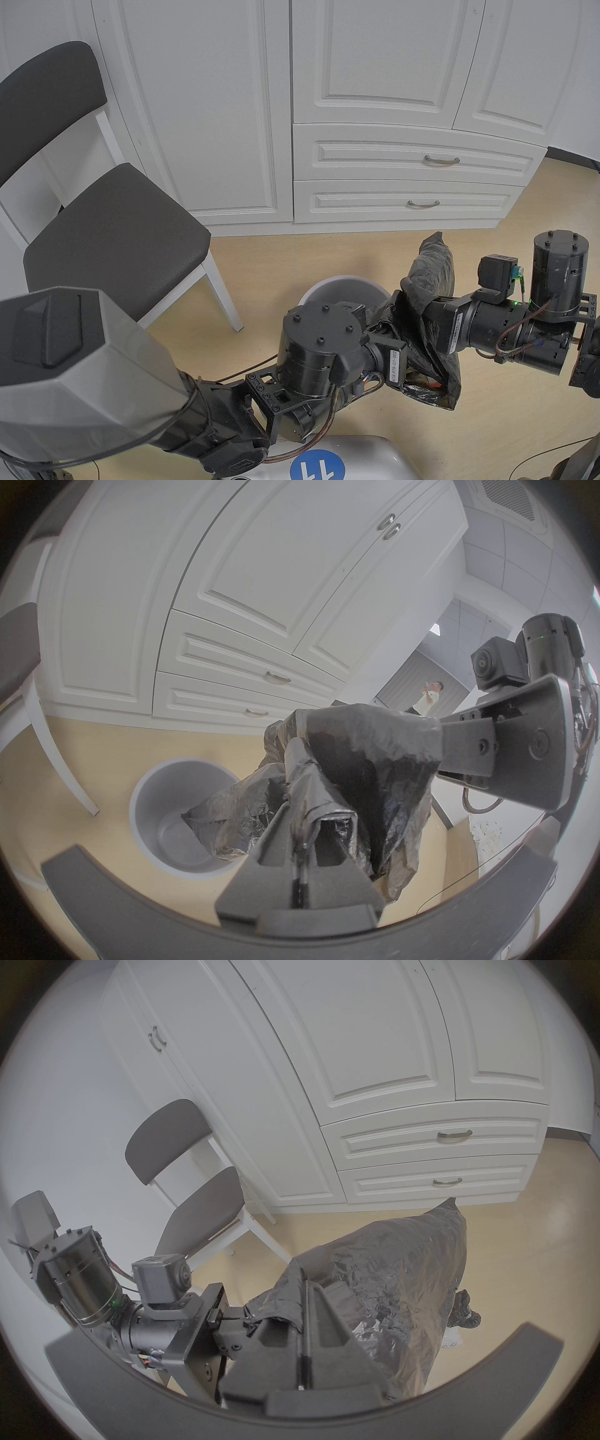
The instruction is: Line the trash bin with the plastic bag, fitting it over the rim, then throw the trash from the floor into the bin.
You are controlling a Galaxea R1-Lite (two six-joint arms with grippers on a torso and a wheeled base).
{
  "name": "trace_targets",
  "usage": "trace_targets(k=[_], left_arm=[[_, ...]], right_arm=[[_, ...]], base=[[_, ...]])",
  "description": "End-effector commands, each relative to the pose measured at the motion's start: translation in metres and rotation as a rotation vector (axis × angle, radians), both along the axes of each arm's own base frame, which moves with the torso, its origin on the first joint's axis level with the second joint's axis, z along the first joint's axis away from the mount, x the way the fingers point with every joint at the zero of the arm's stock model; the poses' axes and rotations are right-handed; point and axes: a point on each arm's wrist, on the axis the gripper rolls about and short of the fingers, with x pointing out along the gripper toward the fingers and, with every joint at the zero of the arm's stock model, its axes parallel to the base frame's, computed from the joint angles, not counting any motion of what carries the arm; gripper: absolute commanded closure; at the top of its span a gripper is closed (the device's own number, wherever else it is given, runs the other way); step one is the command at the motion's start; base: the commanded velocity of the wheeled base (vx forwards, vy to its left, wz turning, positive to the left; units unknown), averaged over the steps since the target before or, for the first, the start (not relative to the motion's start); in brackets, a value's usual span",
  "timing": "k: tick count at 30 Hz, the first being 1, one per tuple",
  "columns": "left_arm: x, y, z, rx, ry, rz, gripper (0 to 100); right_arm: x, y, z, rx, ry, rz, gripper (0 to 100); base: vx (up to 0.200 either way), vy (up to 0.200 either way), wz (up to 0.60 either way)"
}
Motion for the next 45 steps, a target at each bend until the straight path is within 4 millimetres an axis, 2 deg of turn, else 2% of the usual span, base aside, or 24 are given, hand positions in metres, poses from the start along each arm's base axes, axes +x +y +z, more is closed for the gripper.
trace_targets(k=[1, 9, 15, 29, 38, 45], left_arm=[[-0.001, 0.001, -0.001, 0.002, 0.004, 0.002, 100], [-0.001, 0.001, -0.005, 0.014, 0.007, 0.025, 100], [-0.001, 0.001, -0.002, 0.006, 0.004, 0.038, 100], [0.0, -0.003, -0.006, -0.007, -0.008, 0.056, 100], [-0.001, -0.006, -0.01, -0.056, -0.003, 0.054, 100], [0.0, -0.002, -0.005, -0.113, 0.0, 0.065, 100]], right_arm=[[0.004, 0.004, -0.005, -0.014, 0.016, 0.003, 100], [0.007, 0.005, -0.004, -0.017, 0.009, -0.027, 100], [0.022, 0.012, -0.007, -0.09, -0.023, -0.23, 100], [0.015, 0.018, -0.005, -0.128, -0.057, -0.25, 100], [0.011, 0.02, 0.008, -0.019, -0.042, -0.184, 100], [0.011, 0.022, 0.029, 0.115, 0.094, -0.137, 100]], base=[[0.0, 0.0, 0.0], [0.0, 0.0, 0.0], [0.0, 0.0, 0.0], [0.0, 0.0, 0.0], [0.0, 0.0, 0.0], [0.0, 0.0, 0.0]])
